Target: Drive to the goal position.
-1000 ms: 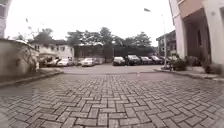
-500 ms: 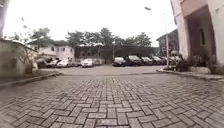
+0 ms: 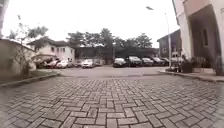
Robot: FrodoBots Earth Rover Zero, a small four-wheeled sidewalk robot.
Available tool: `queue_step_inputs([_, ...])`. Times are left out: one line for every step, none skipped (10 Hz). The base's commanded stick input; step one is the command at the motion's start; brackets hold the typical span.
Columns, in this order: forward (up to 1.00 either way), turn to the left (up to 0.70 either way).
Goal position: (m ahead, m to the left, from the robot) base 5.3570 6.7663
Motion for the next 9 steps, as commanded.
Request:
queue_step_inputs([0.50, 0.14])
queue_step_inputs([0.50, 0.45])
queue_step_inputs([0.50, 0.50])
queue_step_inputs([0.50, 0.50])
queue_step_inputs([0.50, 0.50])
queue_step_inputs([0.50, 0.27])
queue_step_inputs([0.50, 0.00])
queue_step_inputs([0.50, 0.00])
queue_step_inputs([0.50, 0.00])
